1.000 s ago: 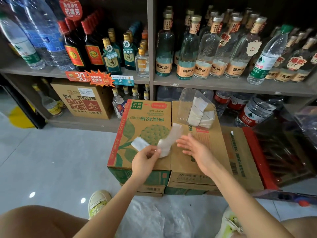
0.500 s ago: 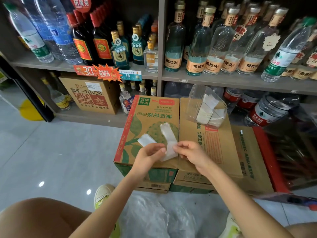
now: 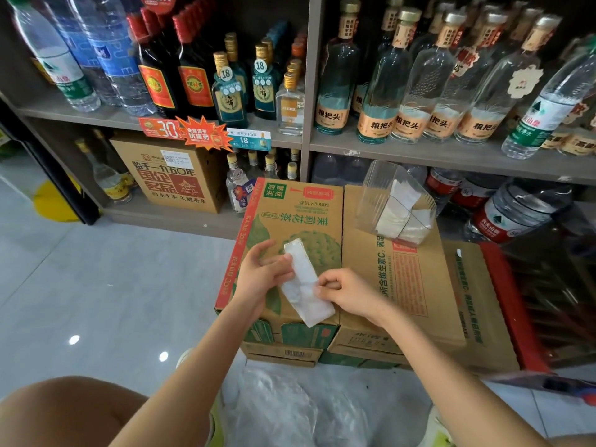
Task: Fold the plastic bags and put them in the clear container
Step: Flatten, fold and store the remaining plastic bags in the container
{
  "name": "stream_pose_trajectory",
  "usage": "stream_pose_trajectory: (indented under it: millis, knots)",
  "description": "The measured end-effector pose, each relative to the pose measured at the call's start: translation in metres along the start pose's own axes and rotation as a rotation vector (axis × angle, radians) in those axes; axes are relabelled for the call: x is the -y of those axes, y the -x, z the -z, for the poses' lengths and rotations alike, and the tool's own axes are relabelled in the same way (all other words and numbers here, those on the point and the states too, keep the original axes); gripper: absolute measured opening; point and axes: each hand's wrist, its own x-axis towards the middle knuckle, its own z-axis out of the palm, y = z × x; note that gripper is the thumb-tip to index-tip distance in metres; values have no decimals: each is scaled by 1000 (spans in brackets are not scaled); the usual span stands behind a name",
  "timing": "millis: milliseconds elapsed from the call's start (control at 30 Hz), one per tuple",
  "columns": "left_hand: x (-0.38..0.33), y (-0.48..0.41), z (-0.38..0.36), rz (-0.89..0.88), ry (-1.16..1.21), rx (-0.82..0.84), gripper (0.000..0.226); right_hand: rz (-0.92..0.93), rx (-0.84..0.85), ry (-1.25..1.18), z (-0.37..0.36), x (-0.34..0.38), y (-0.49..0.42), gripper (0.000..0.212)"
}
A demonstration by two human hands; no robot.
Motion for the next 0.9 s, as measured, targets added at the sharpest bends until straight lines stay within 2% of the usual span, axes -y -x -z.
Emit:
stream_pose_trajectory:
  millis: [133, 333, 467, 600, 700, 800, 900]
  knots:
    - [2, -9, -2, -6, -32, -62, 44, -5, 0, 29, -1, -4, -1, 8]
    - [12, -3, -1, -61, -130, -135, 37, -38, -114, -87, -8, -6, 8, 41]
    - [18, 1, -3, -104, -197, -189, 33, -77, -219, -174, -14, -15, 17, 43]
    - [17, 5, -6, -117, -213, -225, 33, -68, -233, -147, -16, -19, 20, 43]
    - [17, 9, -3, -133, -254, -253, 35, -38, -204, -6, -8, -18, 16, 47]
    - [16, 14, 0, -157, -317, -253, 36, -11, -103, 159, 2, -18, 12, 55]
    - [17, 13, 1, -126, -270, -248, 33, 42, -33, 297, 6, -16, 8, 61]
